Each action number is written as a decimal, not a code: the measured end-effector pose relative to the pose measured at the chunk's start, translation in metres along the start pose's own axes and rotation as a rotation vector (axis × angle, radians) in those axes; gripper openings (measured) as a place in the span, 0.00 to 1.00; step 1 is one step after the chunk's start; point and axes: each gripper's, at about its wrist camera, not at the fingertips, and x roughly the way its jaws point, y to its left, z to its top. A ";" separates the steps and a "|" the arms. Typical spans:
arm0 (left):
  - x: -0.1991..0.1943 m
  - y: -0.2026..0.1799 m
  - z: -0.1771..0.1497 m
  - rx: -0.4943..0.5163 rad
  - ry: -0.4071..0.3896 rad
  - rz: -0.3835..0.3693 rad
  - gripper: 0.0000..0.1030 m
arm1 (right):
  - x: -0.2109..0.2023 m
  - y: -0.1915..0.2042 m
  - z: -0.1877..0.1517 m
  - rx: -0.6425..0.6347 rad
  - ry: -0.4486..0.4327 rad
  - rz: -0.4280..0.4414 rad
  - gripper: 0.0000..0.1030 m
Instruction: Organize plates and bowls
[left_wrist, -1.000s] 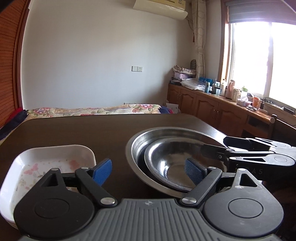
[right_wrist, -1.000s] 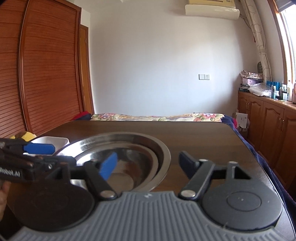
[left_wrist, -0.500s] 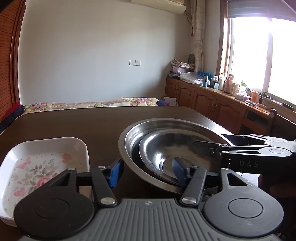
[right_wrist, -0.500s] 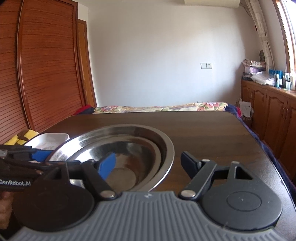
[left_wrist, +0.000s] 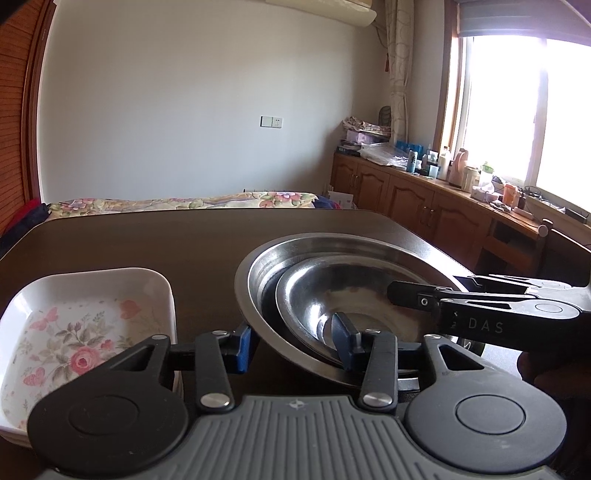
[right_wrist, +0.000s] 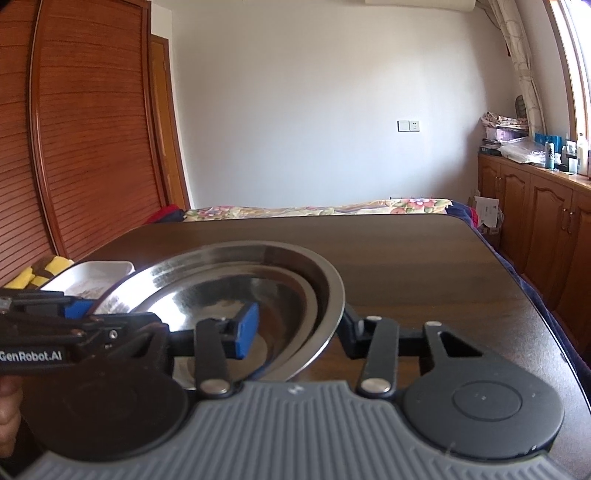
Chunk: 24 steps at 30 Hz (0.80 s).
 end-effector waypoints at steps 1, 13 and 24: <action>0.000 0.001 0.000 -0.002 0.000 0.001 0.43 | 0.000 0.000 0.000 0.005 -0.002 -0.002 0.41; -0.007 0.000 0.000 0.004 -0.010 0.017 0.41 | -0.004 -0.001 -0.004 0.000 -0.020 -0.016 0.32; -0.014 -0.002 0.003 0.015 -0.031 0.008 0.41 | -0.007 0.000 -0.003 -0.015 -0.033 -0.020 0.29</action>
